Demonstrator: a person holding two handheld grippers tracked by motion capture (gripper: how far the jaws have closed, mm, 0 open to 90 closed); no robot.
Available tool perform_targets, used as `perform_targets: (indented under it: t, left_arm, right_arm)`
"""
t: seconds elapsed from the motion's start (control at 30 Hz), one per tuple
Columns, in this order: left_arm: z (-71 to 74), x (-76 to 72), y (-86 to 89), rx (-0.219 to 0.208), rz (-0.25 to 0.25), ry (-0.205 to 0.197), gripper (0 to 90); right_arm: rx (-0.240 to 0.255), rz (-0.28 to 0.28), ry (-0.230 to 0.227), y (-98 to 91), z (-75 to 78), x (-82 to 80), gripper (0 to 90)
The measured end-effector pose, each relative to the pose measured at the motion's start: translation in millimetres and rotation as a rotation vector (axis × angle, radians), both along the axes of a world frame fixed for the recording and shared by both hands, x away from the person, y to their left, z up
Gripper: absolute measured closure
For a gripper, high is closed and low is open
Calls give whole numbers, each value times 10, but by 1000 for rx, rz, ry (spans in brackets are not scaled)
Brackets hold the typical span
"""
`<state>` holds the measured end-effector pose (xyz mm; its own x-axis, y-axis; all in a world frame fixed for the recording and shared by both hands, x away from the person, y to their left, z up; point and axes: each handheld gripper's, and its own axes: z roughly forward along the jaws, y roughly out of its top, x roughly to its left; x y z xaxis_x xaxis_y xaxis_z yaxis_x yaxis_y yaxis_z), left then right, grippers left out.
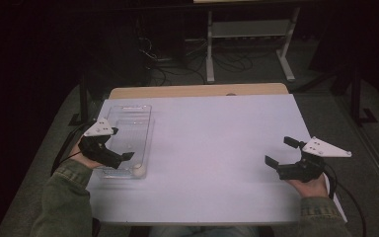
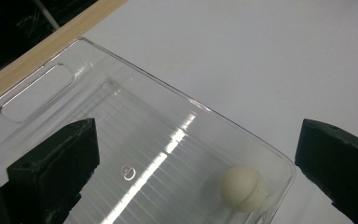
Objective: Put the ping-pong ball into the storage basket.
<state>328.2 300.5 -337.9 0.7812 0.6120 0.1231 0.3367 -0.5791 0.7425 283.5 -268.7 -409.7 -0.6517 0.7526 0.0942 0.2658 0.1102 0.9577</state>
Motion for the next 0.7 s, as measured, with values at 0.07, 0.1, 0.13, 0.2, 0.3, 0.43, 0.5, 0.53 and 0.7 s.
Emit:
perform_targets:
  t: [0.07, 0.1, 0.13, 0.2, 0.3, 0.43, 0.5, 0.53, 0.7]
  left_arm:
    - [-28, -16, 15, -36, 5, -6, 0]
    - [-40, -26, 24, -52, 9, -12, 0]
    - [-52, -35, 35, -64, 14, -16, 0]
    - [-77, -56, 56, -85, 27, -28, 0]
    - [-118, -87, 88, -112, 45, -42, 0]
    - [-188, -126, 106, -133, 52, -54, 0]
    - [-217, -143, 109, -140, 65, -68, 0]
    - [-230, -152, 113, -148, 74, -77, 0]
    - [-273, -193, 158, -211, 122, -116, 0]
  right_arm:
    - [0, 0, -1, 0, 1, -3, 0]
    - [0, 0, -1, -1, 2, -3, 0]
    - [0, 0, -1, -1, 2, -4, 0]
    - [0, -1, -1, -2, 2, -4, 0]
    - [0, -2, -1, -1, 2, -4, 0]
    - [-5, 0, -1, -2, -3, 0, 0]
    - [-4, -1, -1, 1, -1, -3, 0]
    - [-3, -2, 0, 1, 0, -4, 0]
    - [-1, -2, -1, -1, 1, -8, 0]
